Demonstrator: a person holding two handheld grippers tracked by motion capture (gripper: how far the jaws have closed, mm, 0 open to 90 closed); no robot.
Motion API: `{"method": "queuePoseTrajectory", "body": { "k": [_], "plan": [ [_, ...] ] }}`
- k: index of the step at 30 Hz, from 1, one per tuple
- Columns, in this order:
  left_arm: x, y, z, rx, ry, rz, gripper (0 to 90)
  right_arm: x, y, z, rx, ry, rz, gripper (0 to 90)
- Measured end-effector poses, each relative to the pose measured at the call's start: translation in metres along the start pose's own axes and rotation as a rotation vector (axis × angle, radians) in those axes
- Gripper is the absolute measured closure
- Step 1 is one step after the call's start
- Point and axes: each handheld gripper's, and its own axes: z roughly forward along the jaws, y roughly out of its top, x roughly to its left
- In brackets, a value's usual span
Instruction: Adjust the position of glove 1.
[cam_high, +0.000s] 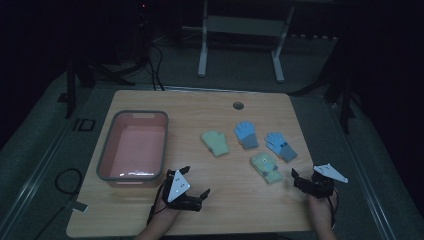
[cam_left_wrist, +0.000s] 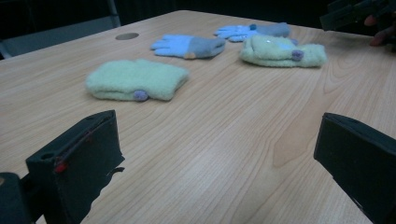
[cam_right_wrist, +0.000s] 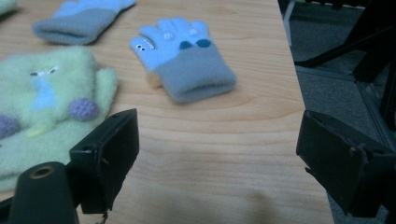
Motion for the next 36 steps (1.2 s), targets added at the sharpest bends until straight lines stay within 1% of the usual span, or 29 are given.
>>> {"method": "queuePoseTrajectory", "body": {
  "k": [5,9,12,14,16,18,19,20,22,23,25,28,30,31,33,34,36],
  "plan": [
    [-0.001,0.0,0.0,0.001,0.013,0.0,0.9,0.002,0.0,0.0,0.014,-0.002,-0.011,13.3],
    [-0.001,0.0,-0.001,-0.006,0.02,0.0,0.9,0.002,0.0,0.0,0.044,0.031,-0.02,13.3],
    [-0.001,0.0,-0.001,-0.007,0.019,0.002,0.9,0.004,0.002,-0.001,0.077,0.046,-0.031,13.2],
    [-0.001,0.0,-0.001,-0.007,0.018,0.002,0.9,0.005,0.004,0.0,0.096,0.041,-0.048,12.7],
    [-0.001,0.0,-0.001,-0.007,0.019,0.005,0.9,0.004,0.007,-0.001,0.109,0.056,-0.06,12.1],
    [-0.001,0.0,-0.001,-0.007,0.02,0.006,0.9,0.003,0.01,-0.003,0.113,0.057,-0.044,12.2],
    [-0.002,-0.001,-0.001,-0.007,0.02,0.005,0.9,0.004,0.013,-0.004,0.112,0.053,-0.038,13.8],
    [-0.002,-0.001,-0.001,-0.007,0.019,0.005,0.9,0.003,0.015,-0.005,0.127,0.062,-0.033,13.7],
    [-0.001,0.0,-0.001,-0.007,0.018,0.004,0.9,0.002,0.02,-0.004,0.153,0.103,-0.03,13.9],
    [-0.001,-0.001,-0.001,-0.007,0.018,0.003,0.9,0.003,0.023,-0.005,0.159,0.104,-0.033,15.0],
    [-0.001,-0.001,-0.002,-0.009,0.018,0.002,0.9,0.005,0.028,-0.006,0.156,0.094,-0.041,12.8],
    [-0.001,-0.001,-0.002,-0.009,0.017,0.002,0.9,0.008,0.035,-0.007,0.148,0.072,-0.04,12.1],
    [-0.001,-0.001,-0.002,-0.009,0.017,0.001,0.9,0.009,0.04,-0.009,0.136,0.11,-0.028,10.8],
    [-0.001,-0.001,-0.001,-0.009,0.019,0.0,0.9,0.011,0.043,-0.01,0.127,0.106,-0.025,10.8],
    [-0.001,0.0,-0.001,-0.006,0.022,-0.001,0.9,0.014,0.049,-0.012,0.12,0.119,-0.041,10.8],
    [-0.001,0.0,-0.001,-0.006,0.021,-0.001,0.9,0.016,0.052,-0.012,0.116,0.117,-0.042,10.8],
    [0.0,-0.001,-0.002,-0.009,0.016,-0.008,0.9,0.018,0.057,-0.012,0.112,0.14,-0.047,10.8]
  ]
}}
